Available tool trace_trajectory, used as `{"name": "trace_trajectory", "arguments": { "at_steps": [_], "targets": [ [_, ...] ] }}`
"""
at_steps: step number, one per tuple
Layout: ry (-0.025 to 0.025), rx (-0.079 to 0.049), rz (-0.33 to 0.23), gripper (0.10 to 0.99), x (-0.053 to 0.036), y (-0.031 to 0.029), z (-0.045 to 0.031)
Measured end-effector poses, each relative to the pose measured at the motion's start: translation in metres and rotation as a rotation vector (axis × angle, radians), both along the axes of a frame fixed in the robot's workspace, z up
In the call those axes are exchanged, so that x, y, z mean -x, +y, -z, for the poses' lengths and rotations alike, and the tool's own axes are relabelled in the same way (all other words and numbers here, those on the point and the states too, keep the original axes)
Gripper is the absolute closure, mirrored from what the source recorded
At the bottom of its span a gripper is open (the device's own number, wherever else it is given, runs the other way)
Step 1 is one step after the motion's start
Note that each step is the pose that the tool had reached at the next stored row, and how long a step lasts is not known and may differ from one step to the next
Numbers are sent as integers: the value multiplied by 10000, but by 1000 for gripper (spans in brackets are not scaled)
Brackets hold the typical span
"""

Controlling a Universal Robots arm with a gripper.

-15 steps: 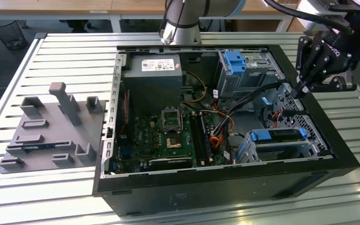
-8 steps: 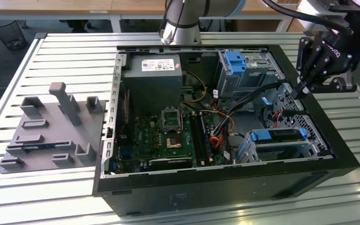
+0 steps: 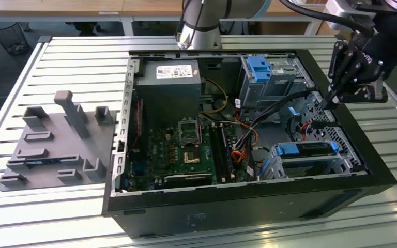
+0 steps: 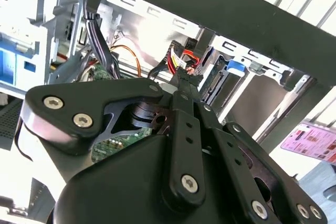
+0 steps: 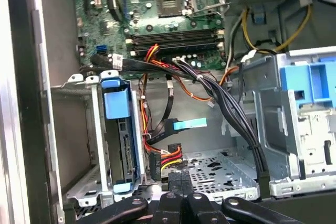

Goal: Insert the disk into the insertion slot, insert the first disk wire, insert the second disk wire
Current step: 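Insert the first disk wire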

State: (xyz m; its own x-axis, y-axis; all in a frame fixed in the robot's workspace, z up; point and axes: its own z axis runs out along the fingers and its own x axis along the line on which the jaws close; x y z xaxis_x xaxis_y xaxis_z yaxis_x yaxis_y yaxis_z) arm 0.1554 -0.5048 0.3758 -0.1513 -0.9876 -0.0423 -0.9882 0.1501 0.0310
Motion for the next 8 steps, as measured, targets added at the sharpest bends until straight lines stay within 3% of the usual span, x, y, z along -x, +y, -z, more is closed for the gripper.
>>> {"name": "trace_trajectory", "arguments": {
  "at_steps": [3, 8],
  "targets": [
    [-1, 0, 8, 980, 0, 0, 2],
    [-1, 1, -22, 980, 29, -53, 4]
  ]
}}
